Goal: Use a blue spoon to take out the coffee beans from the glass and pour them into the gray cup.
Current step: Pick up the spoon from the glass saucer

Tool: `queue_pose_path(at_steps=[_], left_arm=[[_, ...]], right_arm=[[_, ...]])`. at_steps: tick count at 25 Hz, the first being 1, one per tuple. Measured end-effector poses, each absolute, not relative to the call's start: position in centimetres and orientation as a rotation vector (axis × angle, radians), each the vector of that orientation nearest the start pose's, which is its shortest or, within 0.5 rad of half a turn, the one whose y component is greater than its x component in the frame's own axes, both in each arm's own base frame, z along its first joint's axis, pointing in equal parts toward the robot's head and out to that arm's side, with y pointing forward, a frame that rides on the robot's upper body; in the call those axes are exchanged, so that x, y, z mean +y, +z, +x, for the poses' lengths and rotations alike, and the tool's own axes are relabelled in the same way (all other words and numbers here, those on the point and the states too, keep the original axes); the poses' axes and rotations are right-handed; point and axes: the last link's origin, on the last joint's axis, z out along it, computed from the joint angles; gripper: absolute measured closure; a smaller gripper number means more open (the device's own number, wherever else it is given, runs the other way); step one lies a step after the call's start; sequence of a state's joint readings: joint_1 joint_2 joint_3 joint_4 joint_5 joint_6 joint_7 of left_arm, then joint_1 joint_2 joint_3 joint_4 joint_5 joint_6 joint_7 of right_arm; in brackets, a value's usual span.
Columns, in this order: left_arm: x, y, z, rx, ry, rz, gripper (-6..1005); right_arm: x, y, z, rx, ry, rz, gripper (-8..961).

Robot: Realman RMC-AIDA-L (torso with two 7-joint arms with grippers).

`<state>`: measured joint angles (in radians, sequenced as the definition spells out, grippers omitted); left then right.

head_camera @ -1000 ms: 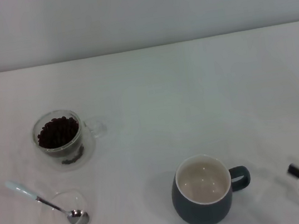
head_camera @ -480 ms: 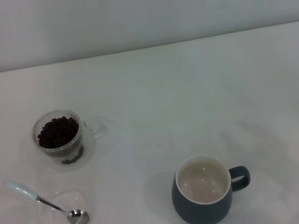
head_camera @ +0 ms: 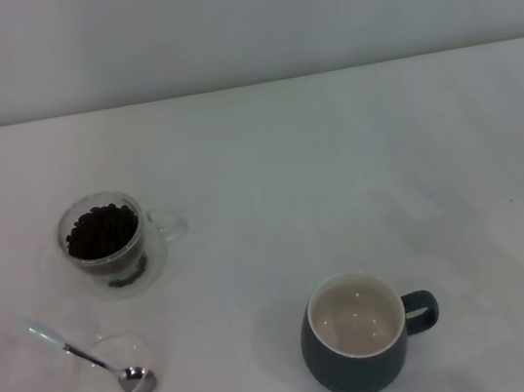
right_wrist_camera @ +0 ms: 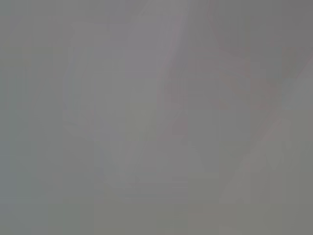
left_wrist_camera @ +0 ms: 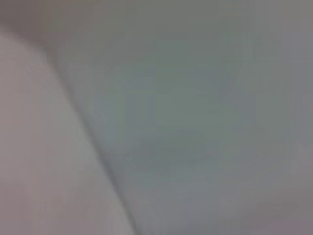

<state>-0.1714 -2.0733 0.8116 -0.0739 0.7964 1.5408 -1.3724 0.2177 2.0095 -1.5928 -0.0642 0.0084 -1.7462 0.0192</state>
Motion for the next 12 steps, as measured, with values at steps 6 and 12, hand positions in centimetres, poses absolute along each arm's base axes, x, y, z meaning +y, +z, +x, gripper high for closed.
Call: queue_pose_path(at_steps=[6, 12], left_arm=[[20.2, -1.7, -37.7, -1.666, -1.514, -1.222, 111], [21.7, -3.0, -37.4, -1.803, -1.461, -1.277, 111]], right_arm=[[24.7, 5.5, 34.6, 0.01, 0.691, -1.531, 365], [25.4, 5.4, 34.3, -0.011, 0.68, -1.537, 365]])
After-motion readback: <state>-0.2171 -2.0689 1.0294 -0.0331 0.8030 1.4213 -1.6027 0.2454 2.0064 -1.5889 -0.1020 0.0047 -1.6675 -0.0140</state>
